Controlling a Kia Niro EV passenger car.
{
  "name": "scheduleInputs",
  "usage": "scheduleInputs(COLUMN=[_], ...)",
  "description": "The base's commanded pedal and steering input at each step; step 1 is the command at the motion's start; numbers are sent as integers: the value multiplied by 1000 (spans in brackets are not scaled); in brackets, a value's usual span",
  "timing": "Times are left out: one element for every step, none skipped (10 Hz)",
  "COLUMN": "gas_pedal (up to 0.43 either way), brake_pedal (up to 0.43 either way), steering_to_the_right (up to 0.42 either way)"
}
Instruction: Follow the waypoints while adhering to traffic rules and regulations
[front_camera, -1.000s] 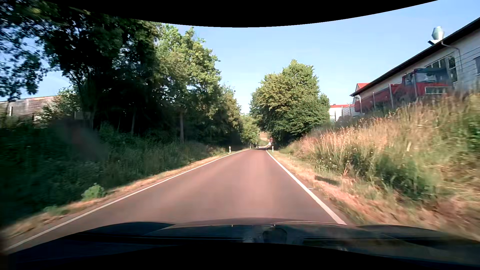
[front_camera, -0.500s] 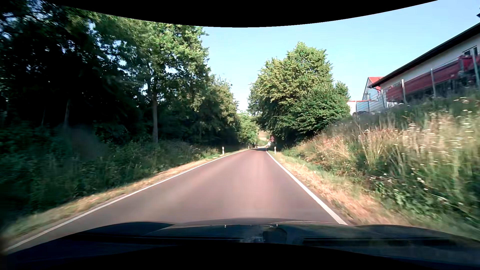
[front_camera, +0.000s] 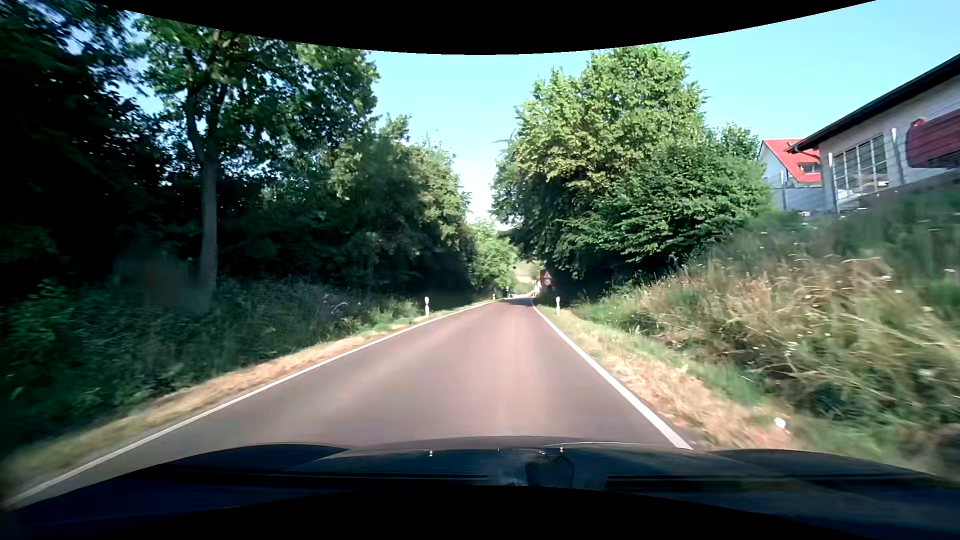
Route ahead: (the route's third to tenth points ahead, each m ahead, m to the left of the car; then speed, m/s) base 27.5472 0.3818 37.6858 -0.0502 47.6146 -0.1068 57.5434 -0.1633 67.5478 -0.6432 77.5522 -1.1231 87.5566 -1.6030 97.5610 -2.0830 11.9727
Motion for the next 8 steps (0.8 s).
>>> scheduleInputs(gas_pedal=[79, 79, 79, 79, 79, 79, 79, 79], brake_pedal=[0, 0, 0, 0, 0, 0, 0, 0], steering_to_the_right=[2, 2, 2, 2, 3, 2, 0, 0])
